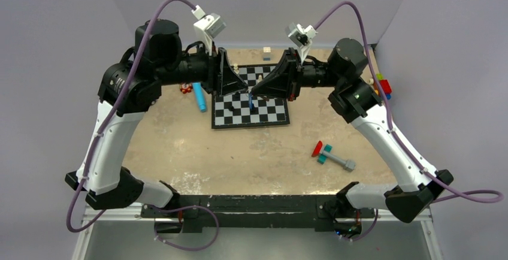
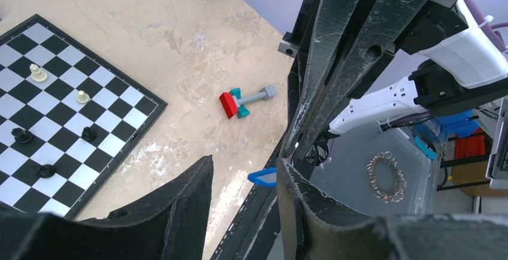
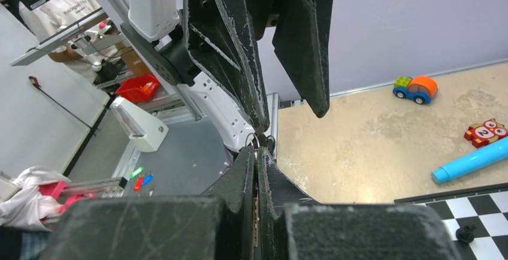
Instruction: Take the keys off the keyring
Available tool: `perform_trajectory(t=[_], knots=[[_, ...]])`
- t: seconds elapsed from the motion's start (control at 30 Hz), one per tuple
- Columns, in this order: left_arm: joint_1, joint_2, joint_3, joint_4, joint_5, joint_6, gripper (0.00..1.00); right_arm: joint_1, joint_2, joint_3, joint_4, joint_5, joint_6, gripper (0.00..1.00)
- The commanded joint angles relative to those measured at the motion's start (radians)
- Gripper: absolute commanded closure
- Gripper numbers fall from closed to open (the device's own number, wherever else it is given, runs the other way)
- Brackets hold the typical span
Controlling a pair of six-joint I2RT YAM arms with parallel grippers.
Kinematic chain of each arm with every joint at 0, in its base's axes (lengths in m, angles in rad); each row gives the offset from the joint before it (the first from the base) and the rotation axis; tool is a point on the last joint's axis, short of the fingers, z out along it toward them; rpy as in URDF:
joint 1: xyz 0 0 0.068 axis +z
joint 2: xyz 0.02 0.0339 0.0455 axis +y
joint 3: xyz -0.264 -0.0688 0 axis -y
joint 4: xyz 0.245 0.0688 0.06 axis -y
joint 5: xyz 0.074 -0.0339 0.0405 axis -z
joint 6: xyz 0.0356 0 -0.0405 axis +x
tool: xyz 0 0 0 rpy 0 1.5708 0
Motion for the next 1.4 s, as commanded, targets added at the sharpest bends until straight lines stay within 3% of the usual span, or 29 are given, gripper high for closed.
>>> perform_trajectory(t=[0.0,0.47,0.7,1.37], knots=[[0.011,-0.021,0.034,0.028,0.013,-0.035,0.53,0.004,-0.012,0.034,0.006,-0.019,-0.013,1.00],[0.020,-0.013,-0.006,0.074,0.229,-0.049,0.63,0.006,0.002,0.053,-0.008,-0.019,-0.023,1.00],[0.019,-0.002,-0.021,0.027,0.192,-0.017,0.67,0.007,0.005,0.056,-0.001,-0.022,-0.020,1.00],[0.019,-0.006,-0.049,0.086,0.197,-0.022,0.78,0.016,0.009,0.051,0.015,-0.034,-0.005,1.00]])
